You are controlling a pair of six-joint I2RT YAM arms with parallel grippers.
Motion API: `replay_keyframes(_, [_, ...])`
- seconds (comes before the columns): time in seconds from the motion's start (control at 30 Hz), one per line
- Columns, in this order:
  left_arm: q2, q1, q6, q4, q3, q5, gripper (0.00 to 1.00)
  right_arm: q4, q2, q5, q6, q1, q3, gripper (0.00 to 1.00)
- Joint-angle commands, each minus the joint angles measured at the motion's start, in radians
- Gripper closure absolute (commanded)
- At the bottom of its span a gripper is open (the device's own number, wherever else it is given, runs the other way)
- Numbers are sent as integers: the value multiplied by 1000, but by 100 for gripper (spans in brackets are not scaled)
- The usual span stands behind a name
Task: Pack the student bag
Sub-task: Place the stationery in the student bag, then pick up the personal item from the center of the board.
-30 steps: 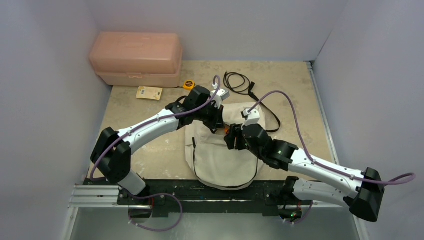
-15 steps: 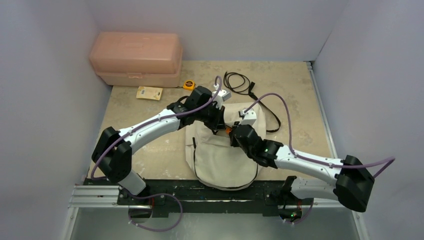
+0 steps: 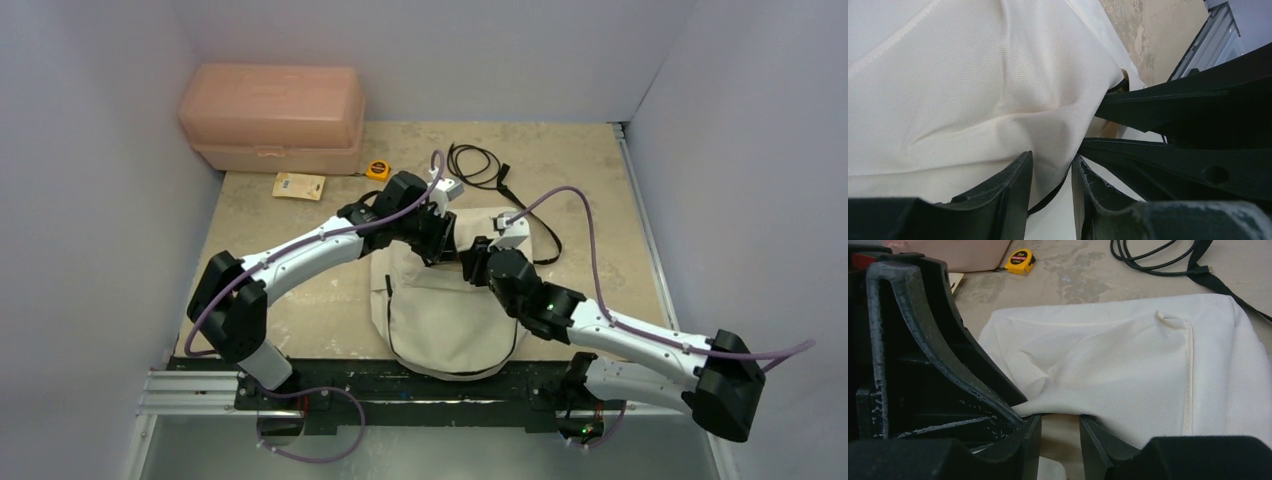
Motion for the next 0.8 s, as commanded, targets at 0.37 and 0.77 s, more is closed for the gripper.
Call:
replay_keyframes(0.37, [-479,215,-225,-32,-213,-90,16,-412,-249,-350,-111,-7,152,38])
replay_keyframes(0.77, [-425,805,-771,271,-485,-294,3,-363,-199,-322,-168,-7,203,35])
